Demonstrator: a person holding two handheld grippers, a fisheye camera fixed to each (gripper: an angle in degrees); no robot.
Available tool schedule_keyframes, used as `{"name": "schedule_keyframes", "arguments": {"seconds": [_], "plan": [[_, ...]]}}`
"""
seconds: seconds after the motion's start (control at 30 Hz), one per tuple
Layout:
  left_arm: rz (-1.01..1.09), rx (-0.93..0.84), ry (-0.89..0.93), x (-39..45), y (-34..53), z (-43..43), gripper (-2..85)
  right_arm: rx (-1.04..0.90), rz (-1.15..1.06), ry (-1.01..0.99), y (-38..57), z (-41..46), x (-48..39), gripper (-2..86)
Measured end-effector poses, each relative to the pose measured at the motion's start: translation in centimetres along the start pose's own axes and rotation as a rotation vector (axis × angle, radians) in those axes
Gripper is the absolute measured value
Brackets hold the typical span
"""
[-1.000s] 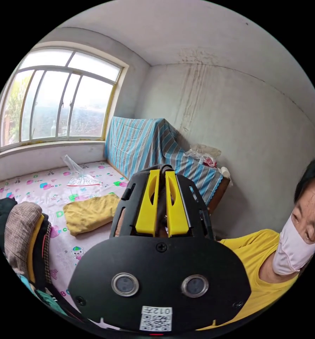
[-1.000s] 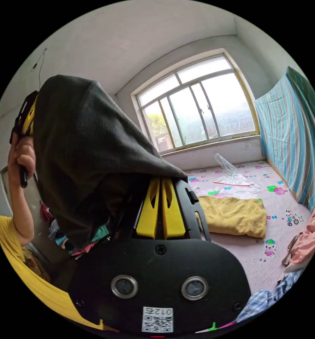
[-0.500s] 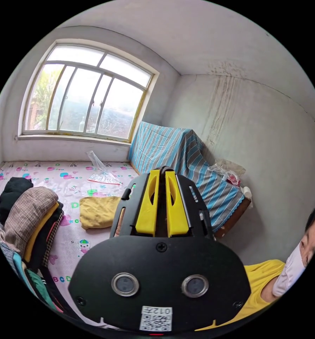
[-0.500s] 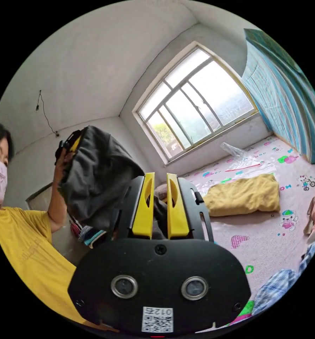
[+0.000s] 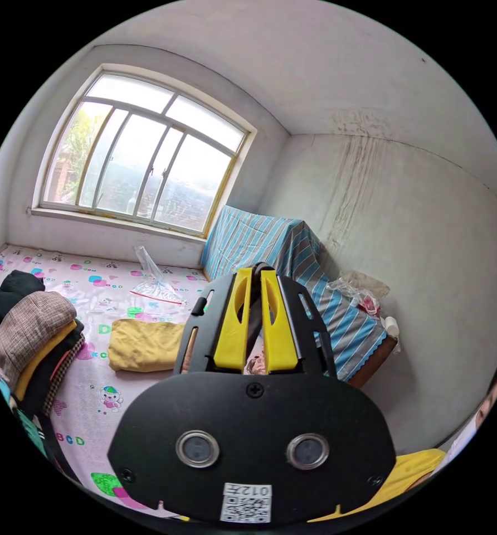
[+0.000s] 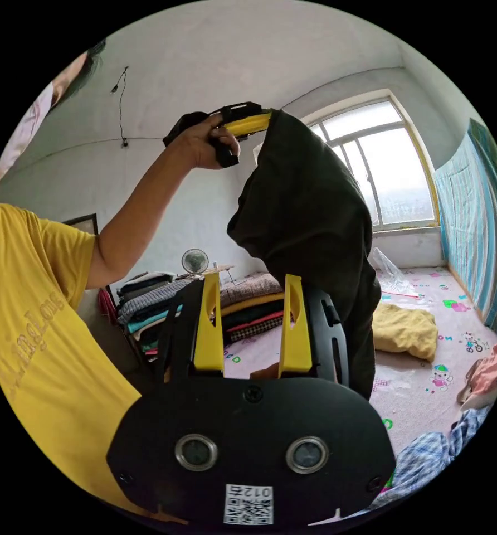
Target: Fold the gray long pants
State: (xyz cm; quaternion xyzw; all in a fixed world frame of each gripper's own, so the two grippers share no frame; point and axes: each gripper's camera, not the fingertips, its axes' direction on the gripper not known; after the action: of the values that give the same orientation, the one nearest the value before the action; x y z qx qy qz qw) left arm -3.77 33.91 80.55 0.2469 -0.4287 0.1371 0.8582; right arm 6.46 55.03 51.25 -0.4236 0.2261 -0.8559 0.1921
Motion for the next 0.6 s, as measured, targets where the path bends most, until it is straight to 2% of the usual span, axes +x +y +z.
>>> {"name": "schedule_keyframes", "arguments": {"seconds": [0.17, 0.3, 0.4, 0.47, 0.6], "plan": [[-0.041, 0.052, 0.036, 4.4, 2.3, -0.2, 0.4, 0.071, -0.091, 0.204, -1.9, 2.9, -5.0, 17.5], [-0.070, 0.068, 0.056, 7.0, 4.2, 0.0, 0.5, 0.130, -0.081, 0.303, -3.0, 3.9, -7.2, 17.3], [-0.079, 0.056, 0.057, 8.7, 5.6, 0.1, 0.5, 0.169, -0.042, 0.347, -3.9, 4.3, -7.9, 12.4], [-0.054, 0.043, 0.012, 9.4, 6.4, -0.6, 0.5, 0.184, -0.043, 0.429, -4.9, 4.1, -7.9, 5.5], [0.051, 0.014, -0.103, 8.9, 6.6, -2.8, 0.6, 0.206, -0.138, 0.490, -8.3, 1.9, -6.5, 3.1]]}}
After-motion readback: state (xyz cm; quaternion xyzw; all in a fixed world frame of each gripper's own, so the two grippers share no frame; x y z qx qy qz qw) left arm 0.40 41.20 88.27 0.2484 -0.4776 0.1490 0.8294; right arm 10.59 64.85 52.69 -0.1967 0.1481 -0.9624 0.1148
